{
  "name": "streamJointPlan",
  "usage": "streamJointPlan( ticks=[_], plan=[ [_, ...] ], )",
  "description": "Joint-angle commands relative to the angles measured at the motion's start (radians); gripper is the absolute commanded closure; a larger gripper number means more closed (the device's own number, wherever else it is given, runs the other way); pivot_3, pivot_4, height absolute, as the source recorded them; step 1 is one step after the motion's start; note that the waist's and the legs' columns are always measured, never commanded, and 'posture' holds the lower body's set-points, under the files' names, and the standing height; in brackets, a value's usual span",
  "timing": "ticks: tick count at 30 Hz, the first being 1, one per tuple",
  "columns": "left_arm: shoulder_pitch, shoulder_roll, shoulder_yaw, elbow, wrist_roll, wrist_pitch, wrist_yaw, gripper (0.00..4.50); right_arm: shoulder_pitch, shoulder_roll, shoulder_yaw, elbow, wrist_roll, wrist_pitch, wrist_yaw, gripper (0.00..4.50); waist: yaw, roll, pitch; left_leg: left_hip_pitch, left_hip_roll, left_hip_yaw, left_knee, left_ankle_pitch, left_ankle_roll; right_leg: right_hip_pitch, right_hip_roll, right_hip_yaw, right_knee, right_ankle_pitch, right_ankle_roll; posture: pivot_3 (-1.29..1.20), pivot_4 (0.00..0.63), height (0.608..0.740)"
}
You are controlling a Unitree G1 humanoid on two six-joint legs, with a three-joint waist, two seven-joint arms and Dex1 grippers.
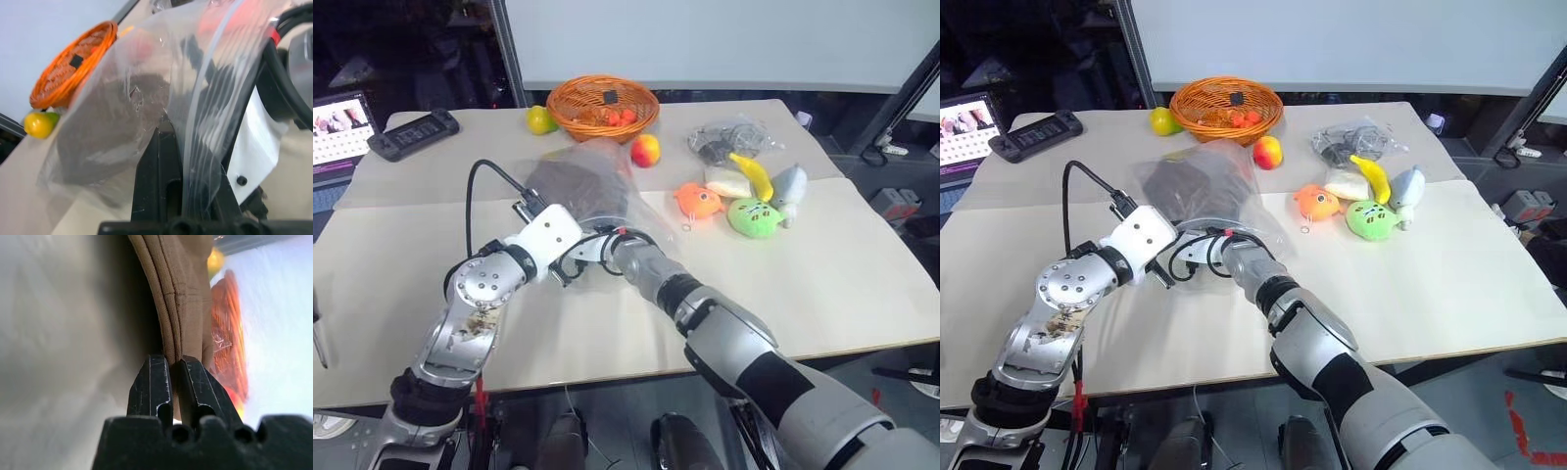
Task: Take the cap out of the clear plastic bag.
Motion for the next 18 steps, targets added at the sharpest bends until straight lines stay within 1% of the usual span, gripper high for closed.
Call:
streamJointPlan(
  ticks=[1, 2, 4, 6, 9, 11, 17, 18],
  plan=[
    [0.018, -0.010, -0.009, 0.000, -0.002, 0.003, 0.004, 4.50, 0.059, -0.019, -0.027, -0.117, 0.062, -0.211, 0.087, 4.48, -0.002, 0.000, 0.000, 0.000, 0.000, 0.000, 0.000, 0.000, 0.000, 0.000, 0.000, 0.000, 0.000, 0.000, 0.000, 0.00, 0.150, 0.740],
    [0.021, -0.012, -0.010, 0.000, -0.001, 0.003, 0.006, 4.50, 0.079, -0.034, -0.026, -0.137, 0.068, -0.243, 0.107, 4.48, -0.006, 0.000, 0.000, 0.000, 0.000, 0.000, 0.000, 0.000, 0.000, 0.001, 0.000, 0.000, -0.001, 0.000, 0.000, 0.00, 0.150, 0.740],
    [0.030, -0.016, -0.010, 0.003, -0.002, -0.002, 0.008, 4.50, 0.164, -0.074, -0.053, -0.231, 0.136, -0.314, 0.219, 4.48, -0.008, 0.000, 0.000, 0.000, 0.000, 0.000, 0.000, 0.000, 0.000, 0.001, 0.000, 0.000, 0.000, 0.000, 0.000, 0.00, 0.150, 0.740],
    [0.035, -0.018, -0.011, 0.002, -0.002, -0.003, 0.009, 4.50, 0.237, -0.109, -0.073, -0.326, 0.184, -0.320, 0.297, 4.48, -0.012, 0.000, 0.000, 0.000, 0.000, 0.000, 0.000, 0.000, 0.000, 0.001, 0.000, 0.000, -0.001, 0.000, 0.000, 0.00, 0.150, 0.740],
    [0.035, -0.021, -0.013, 0.004, -0.005, -0.004, 0.010, 4.50, 0.338, -0.179, -0.092, -0.503, 0.211, -0.267, 0.371, 4.48, -0.012, 0.000, 0.000, 0.001, 0.000, 0.000, 0.000, 0.000, 0.000, 0.002, 0.001, 0.001, 0.000, 0.000, 0.000, 0.00, 0.150, 0.740],
    [0.037, -0.021, -0.013, 0.007, -0.006, -0.007, 0.009, 4.50, 0.394, -0.215, -0.129, -0.636, 0.249, -0.208, 0.417, 4.48, -0.008, 0.000, 0.000, 0.001, 0.000, 0.000, 0.000, 0.000, 0.000, 0.002, 0.000, 0.001, 0.000, 0.000, 0.000, 0.00, 0.150, 0.740],
    [0.045, -0.020, -0.013, 0.007, -0.009, -0.011, 0.008, 4.50, 0.514, -0.275, -0.201, -0.944, 0.358, -0.054, 0.564, 4.48, -0.001, 0.000, 0.000, 0.001, 0.000, 0.000, 0.001, 0.000, 0.000, 0.002, 0.000, 0.001, 0.000, 0.000, 0.000, 0.00, 0.150, 0.740],
    [0.045, -0.020, -0.013, 0.007, -0.010, -0.010, 0.007, 4.50, 0.542, -0.284, -0.214, -1.010, 0.398, -0.010, 0.610, 4.48, 0.001, 0.000, 0.000, 0.001, 0.000, 0.000, 0.001, 0.000, 0.000, 0.002, 0.000, 0.001, 0.000, 0.000, 0.000, 0.00, 0.150, 0.740]
  ],
)
